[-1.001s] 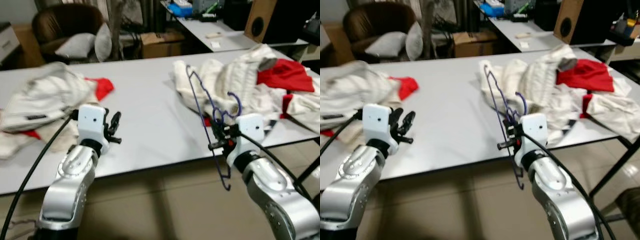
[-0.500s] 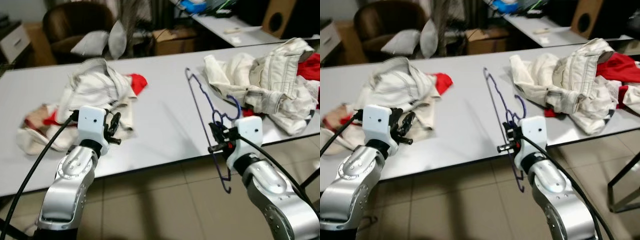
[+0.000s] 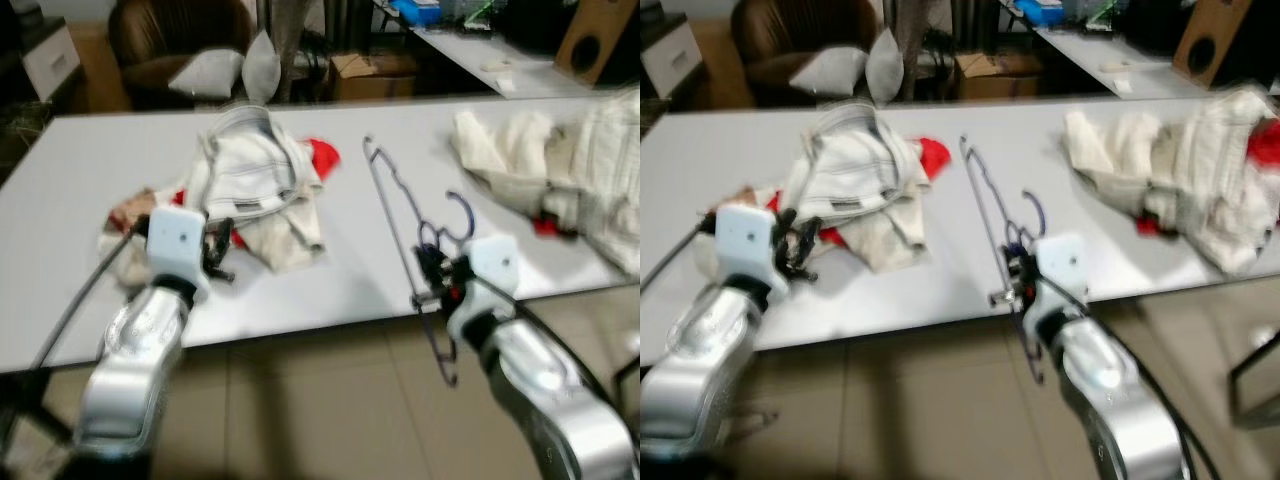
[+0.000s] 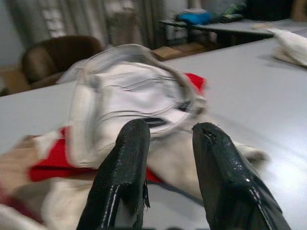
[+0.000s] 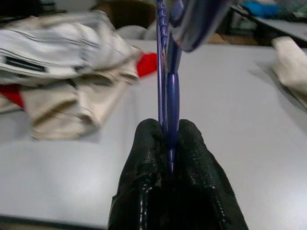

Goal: Hang hanger

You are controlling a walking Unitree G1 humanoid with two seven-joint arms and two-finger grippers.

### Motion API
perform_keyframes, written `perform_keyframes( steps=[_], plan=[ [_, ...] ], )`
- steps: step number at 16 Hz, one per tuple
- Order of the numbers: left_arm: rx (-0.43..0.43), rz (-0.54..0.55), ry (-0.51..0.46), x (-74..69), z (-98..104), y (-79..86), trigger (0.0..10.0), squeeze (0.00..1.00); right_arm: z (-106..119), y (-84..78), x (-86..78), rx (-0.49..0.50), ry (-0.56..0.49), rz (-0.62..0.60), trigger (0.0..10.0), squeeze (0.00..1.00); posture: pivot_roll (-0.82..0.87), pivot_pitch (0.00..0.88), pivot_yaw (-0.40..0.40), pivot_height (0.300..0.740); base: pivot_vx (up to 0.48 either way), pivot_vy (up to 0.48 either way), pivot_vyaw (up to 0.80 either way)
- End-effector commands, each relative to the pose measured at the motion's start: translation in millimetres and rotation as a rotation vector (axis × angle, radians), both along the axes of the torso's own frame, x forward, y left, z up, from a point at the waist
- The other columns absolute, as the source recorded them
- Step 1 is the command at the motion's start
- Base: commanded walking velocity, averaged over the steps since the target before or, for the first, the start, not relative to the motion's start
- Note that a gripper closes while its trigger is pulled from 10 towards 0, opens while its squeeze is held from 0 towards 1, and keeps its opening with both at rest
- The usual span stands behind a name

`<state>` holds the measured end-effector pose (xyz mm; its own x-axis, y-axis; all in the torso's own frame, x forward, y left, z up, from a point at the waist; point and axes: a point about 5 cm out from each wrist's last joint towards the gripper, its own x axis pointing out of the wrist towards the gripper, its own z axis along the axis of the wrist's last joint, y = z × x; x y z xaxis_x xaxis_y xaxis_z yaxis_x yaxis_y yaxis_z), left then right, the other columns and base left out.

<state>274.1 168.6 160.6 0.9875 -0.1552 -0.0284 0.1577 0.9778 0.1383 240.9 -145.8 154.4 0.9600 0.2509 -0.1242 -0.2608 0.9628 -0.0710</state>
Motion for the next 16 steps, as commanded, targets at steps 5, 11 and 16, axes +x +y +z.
perform_keyframes(
  steps=[5, 11, 16],
  plan=[
    [0.030, -0.010, -0.009, 2.2, 1, 0.0, 10.0, 0.00, 2, -11.0, 2.8, -0.117, -0.030, -0.052, 10.0, 0.00, 0.02, 0.000, 0.029, 0.740, 0.000, 0.000, 0.00],
    [-0.001, 0.020, -0.018, 3.6, 2, 2.8, 10.0, 0.00, 5, -8.6, 1.5, -0.038, -0.034, -0.003, 10.0, 0.00, 0.02, 0.000, 0.018, 0.740, 0.187, 0.000, 0.00],
    [0.004, 0.079, -0.015, 4.7, 2, 14.2, 10.0, 0.00, 3, -1.1, -1.1, -0.127, -0.011, 0.109, 10.0, 0.00, 0.03, 0.000, 0.016, 0.740, 0.267, 0.000, 0.32]
  ],
)
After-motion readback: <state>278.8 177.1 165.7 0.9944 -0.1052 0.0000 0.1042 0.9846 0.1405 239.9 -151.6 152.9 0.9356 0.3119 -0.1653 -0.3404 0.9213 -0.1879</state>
